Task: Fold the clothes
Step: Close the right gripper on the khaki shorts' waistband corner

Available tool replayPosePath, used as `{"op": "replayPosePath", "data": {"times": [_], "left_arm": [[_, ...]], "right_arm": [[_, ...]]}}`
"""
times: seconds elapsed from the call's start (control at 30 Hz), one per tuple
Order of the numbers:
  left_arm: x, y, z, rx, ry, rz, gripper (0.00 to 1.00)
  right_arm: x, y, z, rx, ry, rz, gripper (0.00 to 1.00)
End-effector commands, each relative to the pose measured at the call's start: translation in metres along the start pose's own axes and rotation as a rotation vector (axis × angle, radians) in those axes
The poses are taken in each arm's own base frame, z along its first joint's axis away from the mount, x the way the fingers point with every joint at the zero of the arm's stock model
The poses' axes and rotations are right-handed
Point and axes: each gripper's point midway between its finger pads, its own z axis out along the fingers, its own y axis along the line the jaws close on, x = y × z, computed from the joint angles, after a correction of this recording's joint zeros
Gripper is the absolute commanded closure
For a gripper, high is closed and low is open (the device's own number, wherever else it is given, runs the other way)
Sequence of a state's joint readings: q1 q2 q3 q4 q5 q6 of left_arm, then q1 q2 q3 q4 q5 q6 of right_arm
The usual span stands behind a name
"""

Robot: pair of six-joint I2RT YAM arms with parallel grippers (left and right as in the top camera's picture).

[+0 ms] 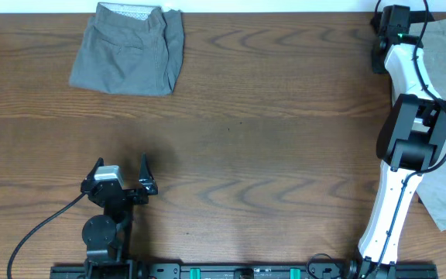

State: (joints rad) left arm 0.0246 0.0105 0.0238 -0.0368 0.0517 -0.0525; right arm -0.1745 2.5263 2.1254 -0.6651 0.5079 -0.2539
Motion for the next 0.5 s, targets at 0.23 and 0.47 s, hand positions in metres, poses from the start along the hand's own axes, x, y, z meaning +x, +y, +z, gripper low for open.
{"op": "replayPosePath", "data": {"times": [0.23,0.47], "left_arm": [[0.015,0.005,0.001,-0.023,0.04,-0.005,0.02],[0.015,0.005,0.001,-0.023,0.04,-0.005,0.02]], "right_arm": [[0.004,-0.014,0.003,0.066,0.018,0.099,0.99],[-0.001,-0.02,-0.006,0.068,0.001,0.144,0.99]]}}
